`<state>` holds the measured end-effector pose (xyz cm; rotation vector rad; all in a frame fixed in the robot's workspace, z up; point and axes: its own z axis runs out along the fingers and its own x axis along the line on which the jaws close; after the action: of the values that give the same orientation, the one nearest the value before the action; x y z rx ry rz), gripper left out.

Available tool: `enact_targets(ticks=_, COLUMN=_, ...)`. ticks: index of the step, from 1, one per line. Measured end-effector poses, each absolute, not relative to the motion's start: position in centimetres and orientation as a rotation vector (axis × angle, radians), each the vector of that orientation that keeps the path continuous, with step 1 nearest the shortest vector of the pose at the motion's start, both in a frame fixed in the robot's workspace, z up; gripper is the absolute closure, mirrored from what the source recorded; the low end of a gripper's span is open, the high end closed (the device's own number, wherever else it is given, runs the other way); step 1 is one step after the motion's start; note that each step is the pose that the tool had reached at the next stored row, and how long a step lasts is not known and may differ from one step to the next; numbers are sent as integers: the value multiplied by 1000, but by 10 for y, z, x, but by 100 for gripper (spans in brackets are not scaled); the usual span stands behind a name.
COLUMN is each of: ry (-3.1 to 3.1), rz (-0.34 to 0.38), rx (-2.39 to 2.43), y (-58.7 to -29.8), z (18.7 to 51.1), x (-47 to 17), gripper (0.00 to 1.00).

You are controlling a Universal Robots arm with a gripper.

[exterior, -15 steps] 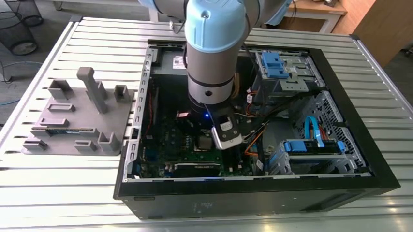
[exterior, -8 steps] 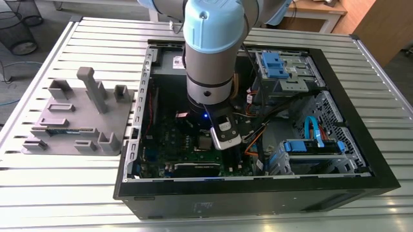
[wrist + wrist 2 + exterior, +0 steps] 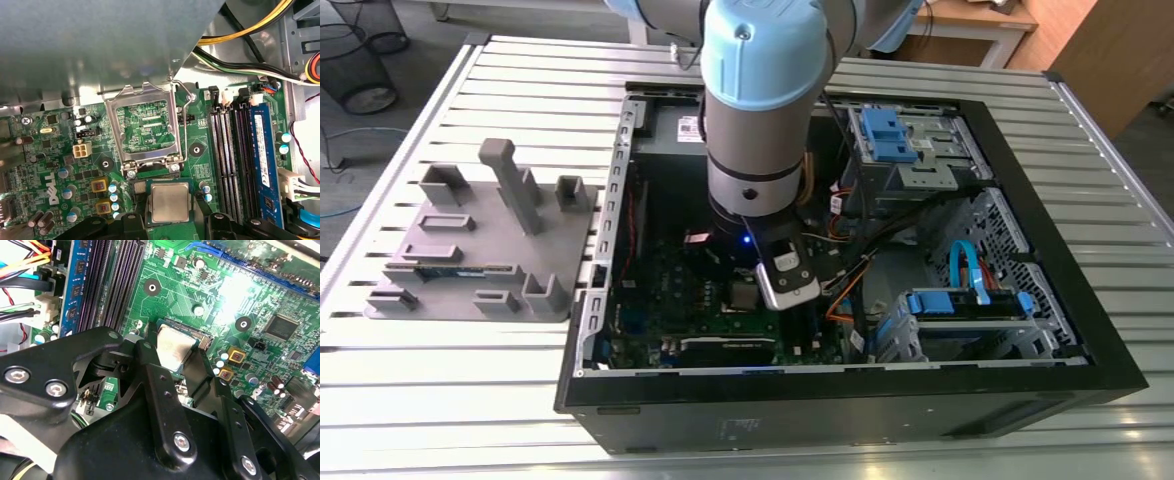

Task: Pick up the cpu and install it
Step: 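Place the cpu into insertion slot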

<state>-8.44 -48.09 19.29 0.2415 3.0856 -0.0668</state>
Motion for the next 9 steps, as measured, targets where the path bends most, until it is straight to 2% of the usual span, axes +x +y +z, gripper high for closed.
enact_targets(ticks=9, ry=3085, rz=-67, rx=243, y=-481, z=190, x=-84, gripper=51)
